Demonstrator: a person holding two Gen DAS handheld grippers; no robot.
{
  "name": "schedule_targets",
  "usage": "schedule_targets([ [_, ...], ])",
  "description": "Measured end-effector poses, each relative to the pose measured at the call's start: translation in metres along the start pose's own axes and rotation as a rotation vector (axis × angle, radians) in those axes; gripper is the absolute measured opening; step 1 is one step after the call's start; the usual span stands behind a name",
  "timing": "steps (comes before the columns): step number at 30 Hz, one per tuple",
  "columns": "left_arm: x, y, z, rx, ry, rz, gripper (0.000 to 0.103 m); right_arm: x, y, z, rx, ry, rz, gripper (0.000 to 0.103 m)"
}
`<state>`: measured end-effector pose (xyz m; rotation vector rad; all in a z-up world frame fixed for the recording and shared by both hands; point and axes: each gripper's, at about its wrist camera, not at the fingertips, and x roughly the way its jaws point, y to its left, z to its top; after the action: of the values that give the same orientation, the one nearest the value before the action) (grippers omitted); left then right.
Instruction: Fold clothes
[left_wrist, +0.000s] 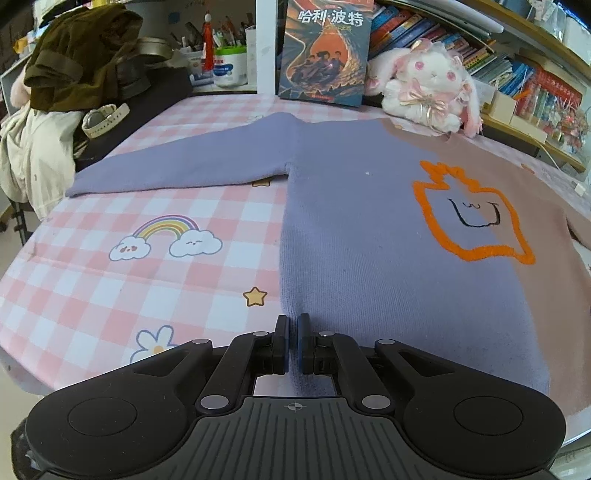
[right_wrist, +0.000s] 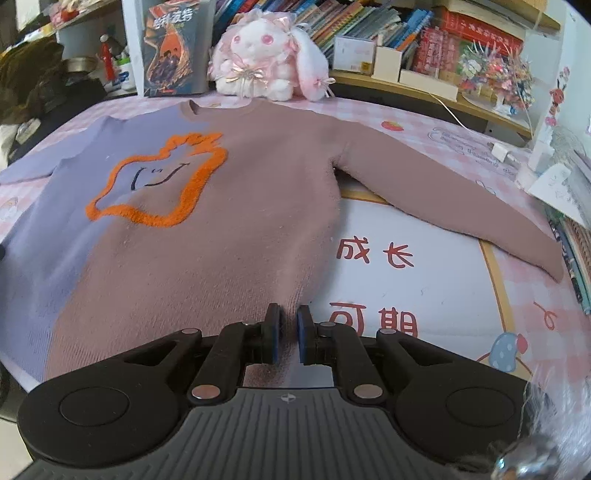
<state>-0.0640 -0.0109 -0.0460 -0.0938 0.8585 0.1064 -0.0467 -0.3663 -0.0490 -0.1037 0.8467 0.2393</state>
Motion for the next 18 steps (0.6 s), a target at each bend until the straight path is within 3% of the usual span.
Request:
schedule_targets([
  [5, -0.003, 0.003, -0.003, -0.018, -0.009, -0.001, 0.011, -0.003, 0.002, -0.003, -0.002, -0.004, -0.007, 0.01],
  [8, -0.009, 0.004, -0.005, -0.036, -0.029, 0.004, 0.013, -0.005, -0.001, -0.002, 0.019, -0.015, -0.021, 0.028],
  [11, -0.023, -0.001, -0.005, -0.044, -0.08, -0.003, 0.018, -0.012, -0.007, -0.001, 0.06, -0.039, -0.03, 0.033],
  [13, -0.033, -0.006, -0.004, -0.042, -0.116, -0.014, 0.031, -0.019, -0.009, -0.001, 0.077, -0.057, -0.043, 0.047],
  [15, -0.043, -0.013, -0.005, -0.036, -0.15, -0.013, 0.056, -0.029, -0.009, -0.001, 0.086, -0.077, -0.05, 0.055],
  [18, -0.056, -0.024, -0.009, -0.021, -0.179, -0.017, 0.072, -0.044, -0.006, -0.005, 0.098, -0.104, -0.054, 0.08],
])
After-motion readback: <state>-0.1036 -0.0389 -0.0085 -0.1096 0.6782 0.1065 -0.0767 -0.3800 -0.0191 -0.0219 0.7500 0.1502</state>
